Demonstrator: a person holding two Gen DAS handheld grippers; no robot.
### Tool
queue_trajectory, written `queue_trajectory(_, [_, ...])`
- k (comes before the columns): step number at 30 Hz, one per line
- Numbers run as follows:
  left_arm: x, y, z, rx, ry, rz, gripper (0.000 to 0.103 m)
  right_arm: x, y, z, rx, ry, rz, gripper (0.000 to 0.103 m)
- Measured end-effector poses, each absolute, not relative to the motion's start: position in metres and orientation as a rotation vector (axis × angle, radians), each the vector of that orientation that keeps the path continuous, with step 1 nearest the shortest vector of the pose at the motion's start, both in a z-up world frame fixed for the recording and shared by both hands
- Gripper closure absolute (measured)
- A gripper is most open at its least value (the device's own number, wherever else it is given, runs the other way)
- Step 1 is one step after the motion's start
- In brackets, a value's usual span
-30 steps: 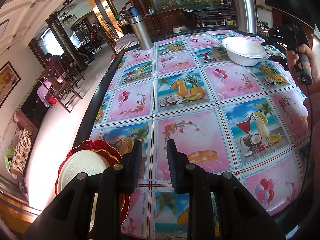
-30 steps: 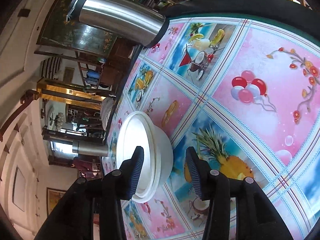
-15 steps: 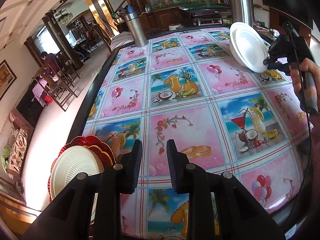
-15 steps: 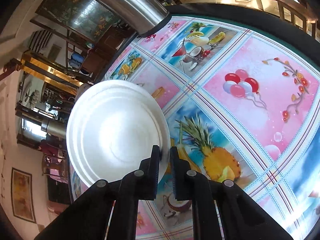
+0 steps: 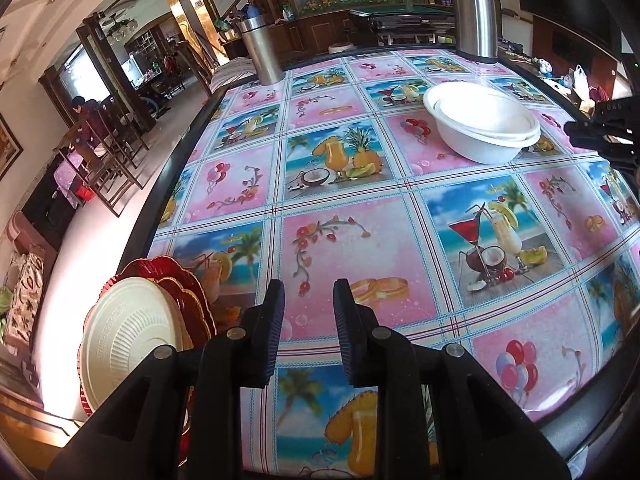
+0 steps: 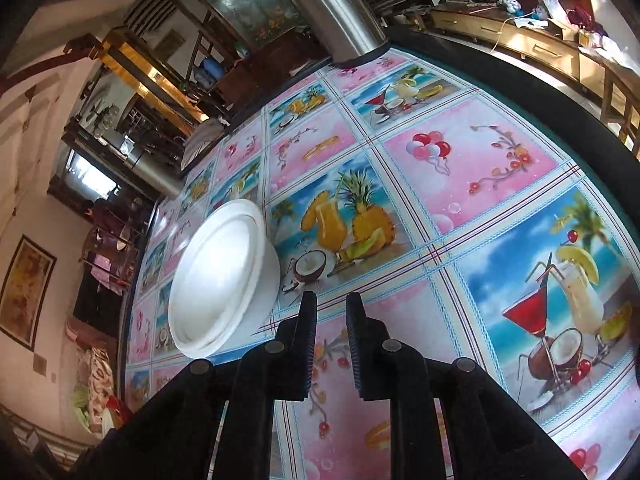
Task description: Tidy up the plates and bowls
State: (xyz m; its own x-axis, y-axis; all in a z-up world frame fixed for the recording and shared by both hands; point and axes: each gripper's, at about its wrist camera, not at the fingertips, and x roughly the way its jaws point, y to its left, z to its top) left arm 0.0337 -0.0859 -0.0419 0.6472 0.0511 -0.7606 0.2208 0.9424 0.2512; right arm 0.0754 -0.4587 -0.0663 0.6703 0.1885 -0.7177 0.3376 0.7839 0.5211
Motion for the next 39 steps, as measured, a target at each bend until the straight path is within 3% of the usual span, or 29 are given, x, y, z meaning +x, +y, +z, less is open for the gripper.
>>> queue_trajectory(7, [0.035, -0.083, -0.042, 0.331, 0.87, -0.092, 0.08, 0.103, -0.441, -0.048, 0.788, 0.789, 0.039, 0.084])
queue_trajectory(22, [0.038, -0.079, -0.045, 0.319, 0.882, -0.108, 0.08, 0.133, -0.418, -0.049, 0.709, 0.963, -0.029, 0.081])
queue_trajectory(29, [0.036, -0.08, -0.046, 0.32, 0.891, -0.121, 0.08, 0.14, -0.421, -0.094, 0.71, 1.082, -0.076, 0.077])
queue_trajectory(33, [0.036, -0.076, -0.043, 0.316, 0.888, -0.115, 0.08, 0.139, -0.43, -0.104, 0.729, 1.034, -0.096, 0.087])
queue_trajectory(37, [0.038, -0.076, -0.045, 0.316, 0.894, -0.11, 0.08, 0.113, -0.471, -0.13, 1.073, 0.917, -0.035, 0.094])
queue_trajectory(39, [0.037, -0.078, -0.047, 0.32, 0.897, -0.118, 0.08, 0.101, -0.48, -0.126, 1.057, 0.875, -0.093, 0.094])
